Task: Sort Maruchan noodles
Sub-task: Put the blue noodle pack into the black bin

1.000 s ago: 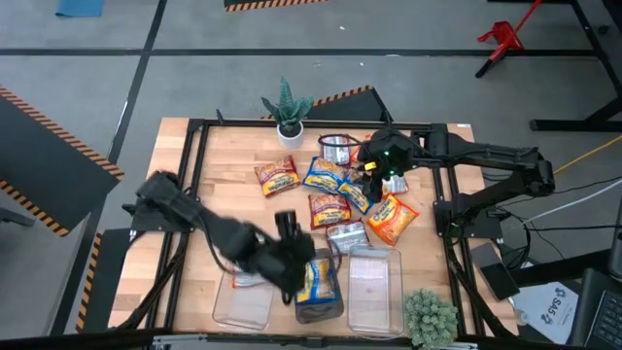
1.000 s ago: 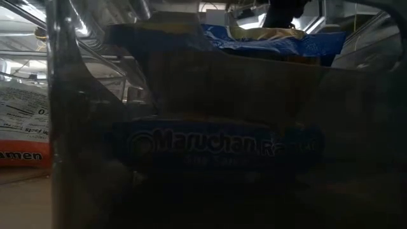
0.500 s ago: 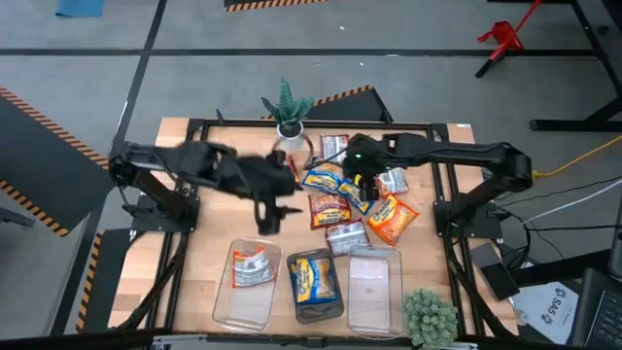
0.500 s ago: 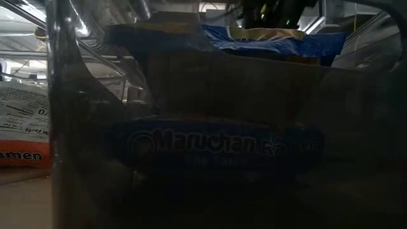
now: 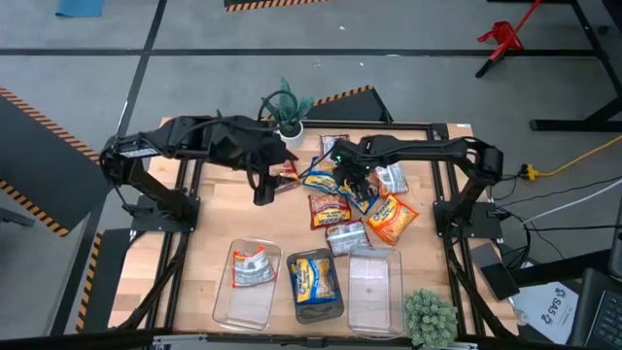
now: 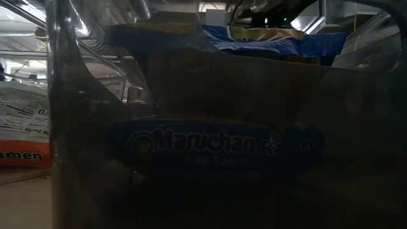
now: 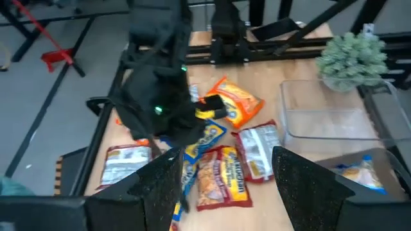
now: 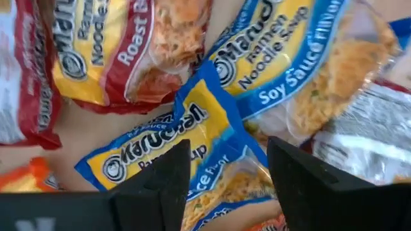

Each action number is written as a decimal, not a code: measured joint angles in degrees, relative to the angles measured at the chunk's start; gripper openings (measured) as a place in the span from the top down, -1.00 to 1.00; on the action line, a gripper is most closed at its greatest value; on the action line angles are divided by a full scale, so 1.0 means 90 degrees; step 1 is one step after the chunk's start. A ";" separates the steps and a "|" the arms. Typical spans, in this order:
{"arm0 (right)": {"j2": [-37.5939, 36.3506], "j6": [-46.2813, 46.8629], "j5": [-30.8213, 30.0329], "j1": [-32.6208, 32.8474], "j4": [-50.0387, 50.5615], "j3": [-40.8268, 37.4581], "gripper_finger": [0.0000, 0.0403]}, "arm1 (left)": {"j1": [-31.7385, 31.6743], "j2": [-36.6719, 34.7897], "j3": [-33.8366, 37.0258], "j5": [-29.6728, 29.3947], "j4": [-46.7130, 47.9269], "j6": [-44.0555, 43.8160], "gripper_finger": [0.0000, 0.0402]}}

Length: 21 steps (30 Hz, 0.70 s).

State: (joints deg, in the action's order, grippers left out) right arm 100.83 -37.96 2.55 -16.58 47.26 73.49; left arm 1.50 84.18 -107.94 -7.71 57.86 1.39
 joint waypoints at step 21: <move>0.0868 -0.0997 -0.0550 0.0005 0.0742 0.0012 -0.18 | -0.0308 0.0061 0.0000 -0.0052 0.0069 0.0074 -0.16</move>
State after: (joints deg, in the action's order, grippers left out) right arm 108.64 -46.94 -2.40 -16.53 53.94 73.60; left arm -1.28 84.73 -107.94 -8.18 58.48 2.05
